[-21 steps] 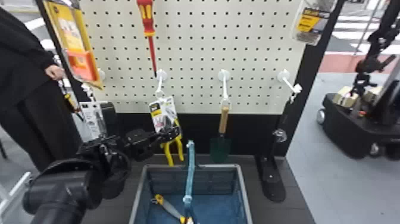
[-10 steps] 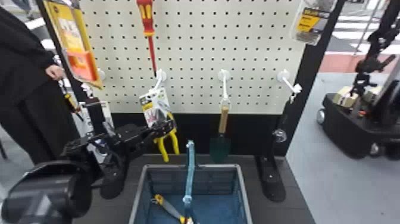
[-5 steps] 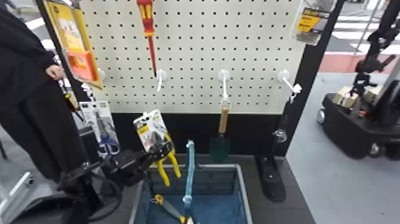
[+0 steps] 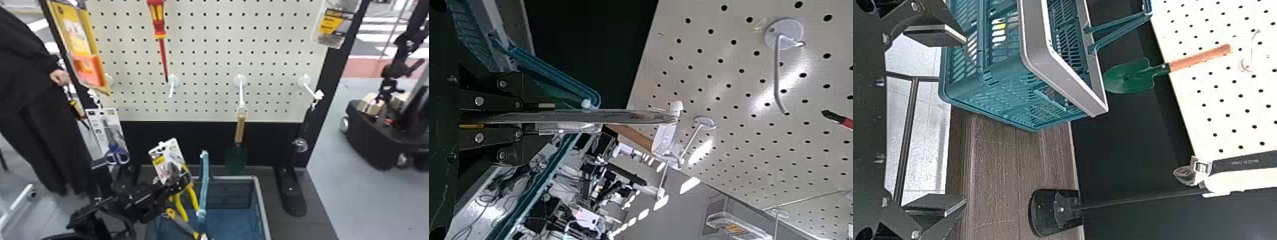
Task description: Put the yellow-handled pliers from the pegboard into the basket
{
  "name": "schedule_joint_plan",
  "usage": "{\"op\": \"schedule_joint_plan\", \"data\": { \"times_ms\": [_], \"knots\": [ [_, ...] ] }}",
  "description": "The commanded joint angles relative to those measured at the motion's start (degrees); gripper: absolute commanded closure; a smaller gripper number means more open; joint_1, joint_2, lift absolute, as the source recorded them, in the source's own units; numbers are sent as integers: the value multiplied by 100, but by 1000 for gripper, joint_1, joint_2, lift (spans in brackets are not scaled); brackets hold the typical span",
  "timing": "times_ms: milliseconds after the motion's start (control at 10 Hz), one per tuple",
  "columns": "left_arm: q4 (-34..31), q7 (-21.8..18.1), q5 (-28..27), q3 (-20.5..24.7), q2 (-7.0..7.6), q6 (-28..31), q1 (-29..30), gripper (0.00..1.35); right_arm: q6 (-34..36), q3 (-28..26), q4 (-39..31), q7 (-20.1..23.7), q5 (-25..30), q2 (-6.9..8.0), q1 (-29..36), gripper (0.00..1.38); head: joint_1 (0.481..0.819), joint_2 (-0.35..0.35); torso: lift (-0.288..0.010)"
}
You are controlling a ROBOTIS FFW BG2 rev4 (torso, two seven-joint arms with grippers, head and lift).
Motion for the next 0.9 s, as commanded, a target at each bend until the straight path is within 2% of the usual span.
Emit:
{"op": "schedule_joint_plan", "data": {
  "times_ms": [0,200,300,400,500,600,800],
  "knots": [
    [0,9,-6,-107,-4,27,83,1210,0,0,14,0,3,5,1,176,549,0,-100],
    [14,9,-6,-212,5,141,83,1208,0,0,14,0,-6,5,1,176,549,0,-100],
    [14,9,3,-274,22,229,58,1162,0,0,28,0,-6,5,1,174,549,0,-100],
    [14,9,3,-274,22,300,71,780,0,0,28,0,-6,5,-11,174,549,0,-100],
    [14,9,-6,-221,13,300,71,279,0,0,28,0,-6,5,1,176,549,0,-100],
    [14,9,-15,-168,5,273,58,47,0,0,28,0,-6,5,-11,176,549,0,-100],
    [14,9,-6,-89,13,220,58,193,0,0,28,0,-6,5,-11,174,549,0,-100]
  ]
}}
